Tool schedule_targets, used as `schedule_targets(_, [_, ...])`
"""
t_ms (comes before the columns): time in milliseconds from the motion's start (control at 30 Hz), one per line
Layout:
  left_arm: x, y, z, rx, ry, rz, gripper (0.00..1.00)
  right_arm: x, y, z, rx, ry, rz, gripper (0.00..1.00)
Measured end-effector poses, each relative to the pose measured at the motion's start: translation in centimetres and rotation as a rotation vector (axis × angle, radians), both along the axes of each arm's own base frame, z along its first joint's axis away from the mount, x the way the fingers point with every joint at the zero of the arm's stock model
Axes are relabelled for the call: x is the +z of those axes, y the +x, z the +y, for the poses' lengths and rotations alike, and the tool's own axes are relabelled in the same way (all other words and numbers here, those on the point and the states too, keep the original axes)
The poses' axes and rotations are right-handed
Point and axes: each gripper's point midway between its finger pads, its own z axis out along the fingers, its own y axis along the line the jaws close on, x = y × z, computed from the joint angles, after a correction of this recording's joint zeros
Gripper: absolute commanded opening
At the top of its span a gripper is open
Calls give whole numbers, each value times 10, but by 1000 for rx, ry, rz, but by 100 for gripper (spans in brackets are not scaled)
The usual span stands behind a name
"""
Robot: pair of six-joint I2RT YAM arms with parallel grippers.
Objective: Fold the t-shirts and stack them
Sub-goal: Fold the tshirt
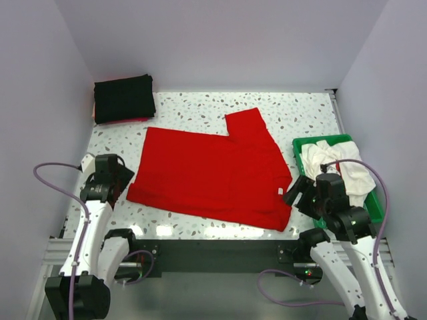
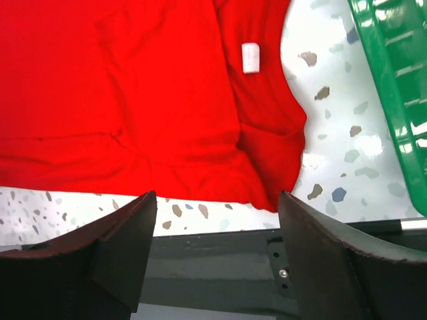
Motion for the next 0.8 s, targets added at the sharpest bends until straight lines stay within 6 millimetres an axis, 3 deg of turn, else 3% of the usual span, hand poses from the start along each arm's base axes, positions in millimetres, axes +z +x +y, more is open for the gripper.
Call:
schedule_targets(100, [10, 9, -2, -36, 8, -29, 69, 19, 8, 0, 15, -14, -37, 77])
schedule_targets(233, [19, 38, -9, -122, 7, -59, 65, 38, 40, 8, 53, -32, -77, 77])
schedule_targets(367, [14, 74, -15, -209, 5, -41, 63, 37, 88, 20, 92, -68, -56, 76])
schedule_targets(400, [11, 82, -17, -234, 8, -29, 57, 37, 101, 24, 104, -76, -52, 72])
schedule_targets(433, [9, 95, -19, -270, 16, -27, 56, 35, 123, 30, 123, -83, -58, 72])
schedule_targets(567, [14, 112, -27, -320, 61, -7, 56, 31, 146, 40, 162, -100, -60, 71])
schedule_targets(667, [18, 104, -35, -322, 81, -19, 56, 25, 145, 45, 178, -91, -94, 71])
schedule_targets(800, [11, 76, -25, -246, 99, -10, 57, -14, 120, 45, 190, -78, -52, 70])
